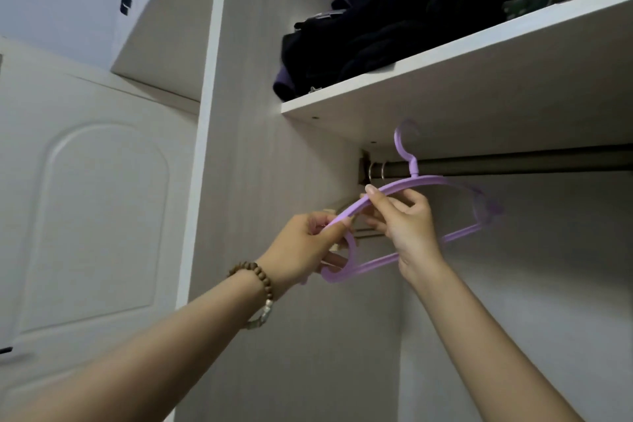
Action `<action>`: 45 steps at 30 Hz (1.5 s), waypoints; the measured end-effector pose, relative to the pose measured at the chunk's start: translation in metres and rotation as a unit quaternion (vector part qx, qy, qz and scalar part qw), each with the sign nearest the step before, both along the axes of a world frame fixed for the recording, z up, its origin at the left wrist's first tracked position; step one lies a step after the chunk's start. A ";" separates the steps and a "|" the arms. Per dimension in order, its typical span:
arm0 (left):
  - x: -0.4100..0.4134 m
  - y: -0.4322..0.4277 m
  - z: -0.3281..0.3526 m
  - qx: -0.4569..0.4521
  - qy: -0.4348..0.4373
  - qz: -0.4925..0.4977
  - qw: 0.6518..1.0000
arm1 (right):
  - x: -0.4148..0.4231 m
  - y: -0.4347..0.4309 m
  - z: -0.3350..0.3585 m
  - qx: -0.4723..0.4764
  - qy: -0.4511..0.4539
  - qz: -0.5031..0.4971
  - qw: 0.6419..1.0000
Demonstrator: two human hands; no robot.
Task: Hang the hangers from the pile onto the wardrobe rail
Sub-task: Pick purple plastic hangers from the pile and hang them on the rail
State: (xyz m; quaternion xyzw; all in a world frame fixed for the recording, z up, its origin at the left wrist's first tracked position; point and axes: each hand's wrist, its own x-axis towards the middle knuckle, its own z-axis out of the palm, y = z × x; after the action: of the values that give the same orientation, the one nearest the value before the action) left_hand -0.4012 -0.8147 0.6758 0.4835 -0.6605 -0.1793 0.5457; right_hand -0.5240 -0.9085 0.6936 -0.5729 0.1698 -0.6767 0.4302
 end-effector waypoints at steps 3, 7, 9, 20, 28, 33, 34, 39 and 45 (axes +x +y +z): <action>-0.017 -0.022 0.002 -0.005 0.018 0.012 1.000 | -0.005 -0.023 0.004 0.002 0.012 -0.026 1.000; -0.021 -0.038 0.008 -0.019 -0.006 0.000 1.000 | -0.010 -0.056 0.014 0.029 0.029 -0.040 0.998; -0.019 -0.044 0.010 -0.029 -0.031 0.009 0.999 | -0.013 -0.071 0.018 0.051 0.031 -0.043 0.997; 0.005 -0.071 0.004 -0.051 -0.130 0.066 0.988 | -0.004 -0.119 0.010 0.081 0.073 -0.008 0.994; 0.008 -0.084 0.000 -0.072 -0.074 0.042 0.994 | 0.007 -0.121 0.010 0.107 0.107 -0.016 0.988; 0.015 -0.081 -0.007 -0.067 -0.074 0.025 0.995 | 0.014 -0.110 -0.007 0.080 0.131 -0.022 0.988; 0.017 -0.080 -0.007 -0.063 -0.071 0.025 0.995 | 0.016 -0.106 -0.011 0.075 0.136 -0.022 0.988; 0.034 -0.062 -0.010 -0.050 -0.039 0.049 0.997 | 0.024 -0.077 -0.023 0.058 0.135 -0.057 0.987; 0.077 -0.012 -0.013 -0.092 -0.036 0.073 0.992 | 0.042 -0.026 -0.029 -0.025 0.105 -0.169 0.980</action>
State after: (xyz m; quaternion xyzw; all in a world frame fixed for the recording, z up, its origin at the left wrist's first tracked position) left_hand -0.3243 -0.8268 0.6632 0.4845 -0.6564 -0.0601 0.5751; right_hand -0.4820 -0.9346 0.6650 -0.6144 0.2908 -0.6800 0.2749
